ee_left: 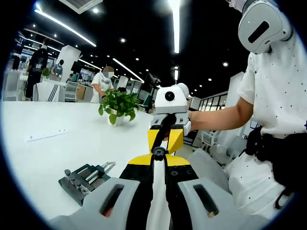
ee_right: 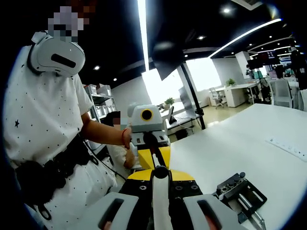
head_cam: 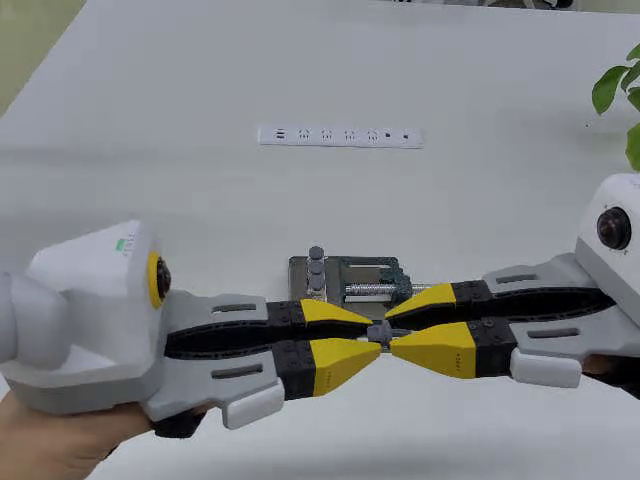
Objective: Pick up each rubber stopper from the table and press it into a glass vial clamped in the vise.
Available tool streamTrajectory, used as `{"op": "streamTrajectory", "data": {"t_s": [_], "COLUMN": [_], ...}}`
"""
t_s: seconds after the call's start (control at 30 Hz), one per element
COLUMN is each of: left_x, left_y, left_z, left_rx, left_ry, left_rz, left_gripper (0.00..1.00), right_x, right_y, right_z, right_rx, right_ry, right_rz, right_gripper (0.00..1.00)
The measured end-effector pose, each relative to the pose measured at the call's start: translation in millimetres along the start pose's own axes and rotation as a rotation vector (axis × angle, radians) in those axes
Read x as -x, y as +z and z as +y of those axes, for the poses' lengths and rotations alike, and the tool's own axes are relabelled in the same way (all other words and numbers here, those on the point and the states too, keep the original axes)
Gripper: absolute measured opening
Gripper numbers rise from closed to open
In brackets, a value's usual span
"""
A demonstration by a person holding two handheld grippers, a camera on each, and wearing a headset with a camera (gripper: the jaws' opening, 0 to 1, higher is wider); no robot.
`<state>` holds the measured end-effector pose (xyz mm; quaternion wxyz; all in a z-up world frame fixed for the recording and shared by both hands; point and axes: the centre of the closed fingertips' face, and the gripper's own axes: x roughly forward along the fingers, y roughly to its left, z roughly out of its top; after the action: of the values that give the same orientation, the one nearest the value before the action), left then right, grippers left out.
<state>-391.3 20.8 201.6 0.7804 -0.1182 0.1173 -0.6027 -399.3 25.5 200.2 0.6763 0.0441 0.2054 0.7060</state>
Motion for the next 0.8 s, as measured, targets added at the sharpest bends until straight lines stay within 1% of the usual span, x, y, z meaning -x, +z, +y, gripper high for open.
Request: {"op": "streamTrajectory", "data": {"t_s": [0.1, 0.3, 0.47, 0.6, 0.8], "left_x": [0.5, 0.9, 1.2, 1.7, 1.1], "left_y": [1.1, 3.6, 1.9, -0.8, -2.7], "left_z": [0.3, 1.2, 0.2, 0.7, 1.2], "left_rx": [0.002, 0.000, -0.007, -0.013, -0.027], "left_ry": [-0.001, 0.002, -0.001, 0.002, 0.006], "left_rz": [-0.005, -0.017, -0.010, -0.004, 0.002], "left_gripper": [0.04, 0.04, 0.04, 0.04, 0.04], "right_x": [-0.6, -0.5, -1.4, -2.1, -2.1], "right_y": [1.3, 4.4, 2.9, 0.6, -1.4], "right_z": [0.7, -0.4, 0.4, 0.1, -1.0], "right_rx": [0.006, -0.010, -0.018, -0.004, -0.002], "right_ry": [-0.001, -0.008, -0.008, -0.012, -0.016], "right_rz": [0.000, -0.011, -0.004, 0.007, 0.017], "right_gripper": [0.06, 0.05, 0.05, 0.05, 0.05]}}
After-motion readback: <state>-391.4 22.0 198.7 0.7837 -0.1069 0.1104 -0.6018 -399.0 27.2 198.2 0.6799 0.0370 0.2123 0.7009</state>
